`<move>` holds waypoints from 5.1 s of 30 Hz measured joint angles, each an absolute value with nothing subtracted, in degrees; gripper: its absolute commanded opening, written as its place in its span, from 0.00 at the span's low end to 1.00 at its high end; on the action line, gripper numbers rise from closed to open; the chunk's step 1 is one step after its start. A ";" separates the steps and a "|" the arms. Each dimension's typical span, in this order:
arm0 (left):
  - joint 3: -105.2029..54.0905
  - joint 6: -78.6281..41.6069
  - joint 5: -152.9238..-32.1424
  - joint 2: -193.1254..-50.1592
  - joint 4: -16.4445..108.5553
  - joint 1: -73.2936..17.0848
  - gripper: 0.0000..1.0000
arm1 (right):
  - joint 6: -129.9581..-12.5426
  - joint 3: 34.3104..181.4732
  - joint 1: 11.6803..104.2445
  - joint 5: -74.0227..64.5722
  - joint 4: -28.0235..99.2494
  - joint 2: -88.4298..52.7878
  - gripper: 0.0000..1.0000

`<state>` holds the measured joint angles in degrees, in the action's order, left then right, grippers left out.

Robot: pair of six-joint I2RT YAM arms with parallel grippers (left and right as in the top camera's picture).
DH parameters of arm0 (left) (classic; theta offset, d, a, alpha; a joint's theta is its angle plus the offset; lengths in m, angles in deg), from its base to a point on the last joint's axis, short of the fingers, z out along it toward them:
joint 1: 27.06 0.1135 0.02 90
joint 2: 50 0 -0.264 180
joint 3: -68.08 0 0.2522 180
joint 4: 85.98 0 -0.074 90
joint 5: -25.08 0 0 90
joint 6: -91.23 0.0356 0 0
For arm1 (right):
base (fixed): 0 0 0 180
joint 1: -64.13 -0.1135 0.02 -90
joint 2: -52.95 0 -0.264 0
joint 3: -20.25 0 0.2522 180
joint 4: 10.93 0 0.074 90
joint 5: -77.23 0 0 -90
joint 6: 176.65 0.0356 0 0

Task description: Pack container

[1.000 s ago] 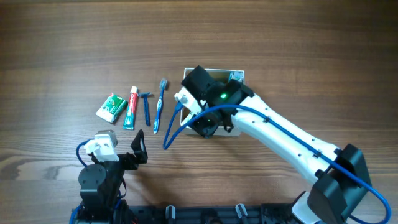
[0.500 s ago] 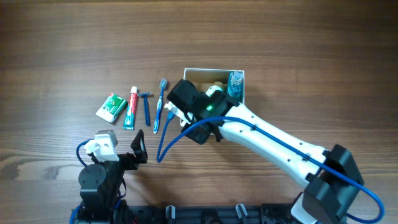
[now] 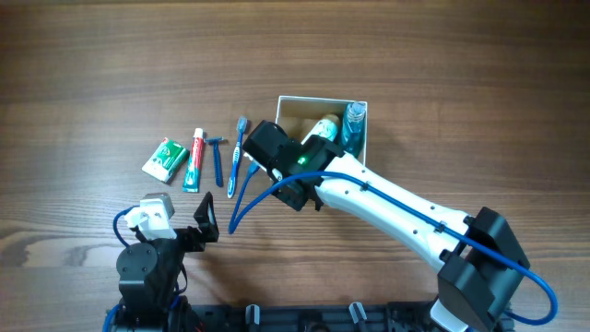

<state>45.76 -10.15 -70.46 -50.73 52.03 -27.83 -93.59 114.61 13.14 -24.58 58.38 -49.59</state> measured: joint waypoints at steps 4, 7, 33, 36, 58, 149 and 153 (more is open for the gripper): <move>45.76 -10.15 -70.46 -50.73 52.03 -27.83 1.00 | -92.65 114.63 13.14 -26.42 58.22 -49.59 0.04; 45.76 -10.15 -70.48 -50.73 52.03 -27.83 1.00 | -92.45 114.63 13.14 -26.88 58.22 -49.59 0.04; 45.76 -10.15 -70.48 -50.73 52.03 -27.83 1.00 | -88.45 118.09 13.43 -26.22 64.63 -42.84 0.65; 45.76 -10.15 -70.48 -50.73 52.03 -27.83 1.00 | -89.57 118.09 13.43 -24.80 66.11 -42.84 0.65; 45.76 -10.15 -70.46 -50.73 52.03 -27.83 1.00 | -89.28 118.11 14.19 -26.99 60.85 -52.13 0.04; 45.76 -10.15 -70.46 -50.73 52.01 -27.83 1.00 | -73.09 125.67 27.83 -16.28 64.58 -32.30 0.04; 45.76 -10.17 -70.46 -50.73 52.03 -27.83 1.00 | -63.73 124.40 26.17 -14.18 66.75 -32.80 0.19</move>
<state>45.76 -10.17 -70.46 -50.73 52.03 -27.83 -63.73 124.40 26.17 -14.18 66.75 -32.80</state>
